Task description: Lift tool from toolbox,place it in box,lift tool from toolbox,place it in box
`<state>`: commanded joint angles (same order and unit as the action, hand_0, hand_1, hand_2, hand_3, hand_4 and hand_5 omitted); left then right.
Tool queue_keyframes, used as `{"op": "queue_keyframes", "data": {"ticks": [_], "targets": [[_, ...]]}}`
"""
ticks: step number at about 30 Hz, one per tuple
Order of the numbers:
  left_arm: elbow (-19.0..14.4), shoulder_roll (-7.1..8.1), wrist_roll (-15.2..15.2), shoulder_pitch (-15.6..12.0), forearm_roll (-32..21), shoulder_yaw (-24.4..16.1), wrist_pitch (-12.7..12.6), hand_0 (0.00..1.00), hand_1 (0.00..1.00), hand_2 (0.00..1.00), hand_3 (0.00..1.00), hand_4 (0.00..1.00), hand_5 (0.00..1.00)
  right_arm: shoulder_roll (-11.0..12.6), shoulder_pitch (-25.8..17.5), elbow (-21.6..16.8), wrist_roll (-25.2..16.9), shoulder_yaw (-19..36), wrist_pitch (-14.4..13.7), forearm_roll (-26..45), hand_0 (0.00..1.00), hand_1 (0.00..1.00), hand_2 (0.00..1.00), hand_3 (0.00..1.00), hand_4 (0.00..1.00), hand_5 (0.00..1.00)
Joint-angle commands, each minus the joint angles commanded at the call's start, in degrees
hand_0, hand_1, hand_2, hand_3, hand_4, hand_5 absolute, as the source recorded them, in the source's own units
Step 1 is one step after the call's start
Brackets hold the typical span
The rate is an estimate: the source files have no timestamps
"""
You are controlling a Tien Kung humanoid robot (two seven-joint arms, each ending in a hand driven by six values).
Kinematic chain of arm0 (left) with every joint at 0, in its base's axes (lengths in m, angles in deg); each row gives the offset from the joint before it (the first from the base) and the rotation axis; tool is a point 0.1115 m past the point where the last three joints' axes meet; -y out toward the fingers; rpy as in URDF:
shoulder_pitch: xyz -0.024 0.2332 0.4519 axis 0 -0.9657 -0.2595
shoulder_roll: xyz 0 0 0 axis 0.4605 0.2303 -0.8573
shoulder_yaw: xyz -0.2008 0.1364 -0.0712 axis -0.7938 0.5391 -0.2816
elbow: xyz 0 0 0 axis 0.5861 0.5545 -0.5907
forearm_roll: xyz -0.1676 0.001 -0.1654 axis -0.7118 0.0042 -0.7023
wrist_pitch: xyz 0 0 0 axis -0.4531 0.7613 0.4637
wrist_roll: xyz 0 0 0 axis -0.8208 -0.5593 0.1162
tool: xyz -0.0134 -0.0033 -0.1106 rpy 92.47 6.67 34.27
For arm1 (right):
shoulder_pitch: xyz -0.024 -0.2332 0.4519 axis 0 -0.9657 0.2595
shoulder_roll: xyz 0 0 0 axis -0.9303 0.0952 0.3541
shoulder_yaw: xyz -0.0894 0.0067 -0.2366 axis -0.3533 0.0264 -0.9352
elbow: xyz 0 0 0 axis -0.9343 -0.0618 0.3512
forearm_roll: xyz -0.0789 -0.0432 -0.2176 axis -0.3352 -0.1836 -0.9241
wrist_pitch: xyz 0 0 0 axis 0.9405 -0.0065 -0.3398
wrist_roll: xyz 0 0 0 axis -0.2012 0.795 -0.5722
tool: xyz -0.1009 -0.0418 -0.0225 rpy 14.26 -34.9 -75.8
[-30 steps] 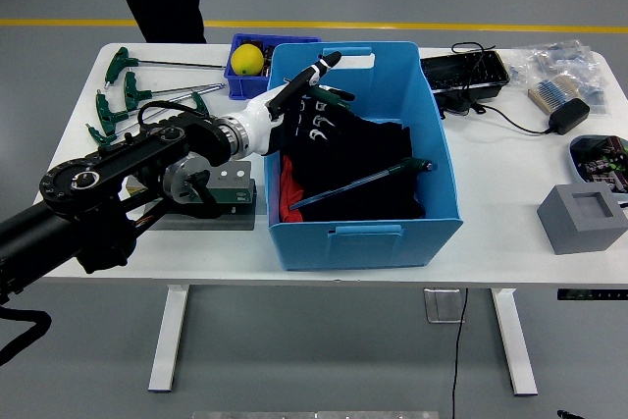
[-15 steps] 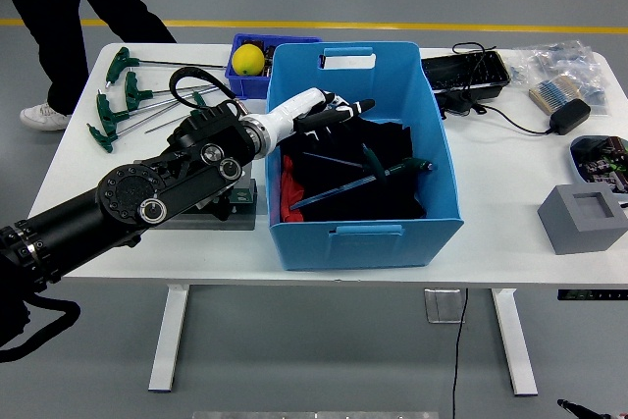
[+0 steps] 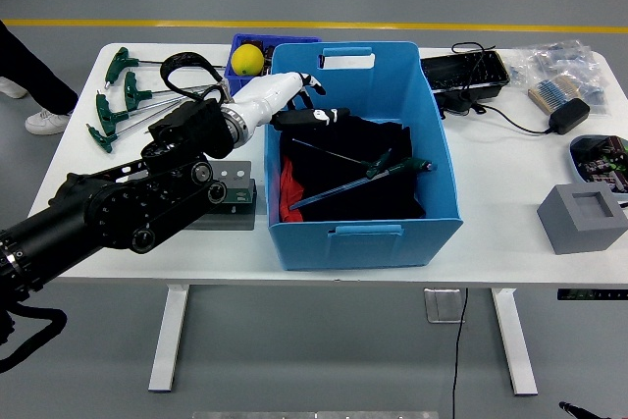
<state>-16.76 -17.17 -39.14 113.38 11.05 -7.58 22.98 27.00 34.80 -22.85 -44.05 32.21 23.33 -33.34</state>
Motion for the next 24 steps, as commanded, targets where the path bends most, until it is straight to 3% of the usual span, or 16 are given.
{"op": "queue_keyframes", "data": {"ticks": [5,6,12,15,19,24], "targets": [[-3.5,2.58,2.6,-5.5,3.9,-8.3,-3.5,0.398,0.541,0.688,0.797,0.924,0.998,-0.2,-0.7,-0.1,-0.2,-0.2,-0.4,1.2,0.679,0.663,0.721,0.568,0.799,0.678],[-4.4,2.94,3.3,-7.1,4.5,-10.4,-4.6,0.511,0.593,0.713,0.779,0.917,0.965,-0.2,-0.8,-0.2,-0.2,-0.1,-0.5,1.1,0.679,0.664,0.72,0.568,0.799,0.679],[-8.3,3.64,7.0,-17.2,5.9,-24.8,-9.6,0.524,0.599,0.712,0.765,0.906,0.932,-0.3,-1.5,-0.3,-0.3,-0.2,-0.7,1.5,0.679,0.663,0.72,0.568,0.798,0.679],[-9.2,2.82,8.3,-23.1,2.0,-32.3,-10.0,0.524,0.599,0.712,0.765,0.906,0.932,-0.4,-1.7,-0.4,-0.5,-0.6,-0.9,2.4,0.679,0.663,0.72,0.568,0.798,0.679],[-11.3,0.16,10.3,-30.3,-4.0,-42.3,-9.2,0.522,0.59,0.704,0.742,0.895,0.912,-0.5,-2.1,-0.5,-0.4,-0.8,-1.3,2.5,0.679,0.663,0.721,0.568,0.798,0.678],[-16.0,-1.73,13.1,-37.3,-9.1,-53.3,-8.0,0.525,0.583,0.694,0.736,0.895,0.907,-0.7,-2.4,-0.6,-0.5,-1.2,-1.8,2.7,0.679,0.663,0.721,0.567,0.797,0.678]]}}
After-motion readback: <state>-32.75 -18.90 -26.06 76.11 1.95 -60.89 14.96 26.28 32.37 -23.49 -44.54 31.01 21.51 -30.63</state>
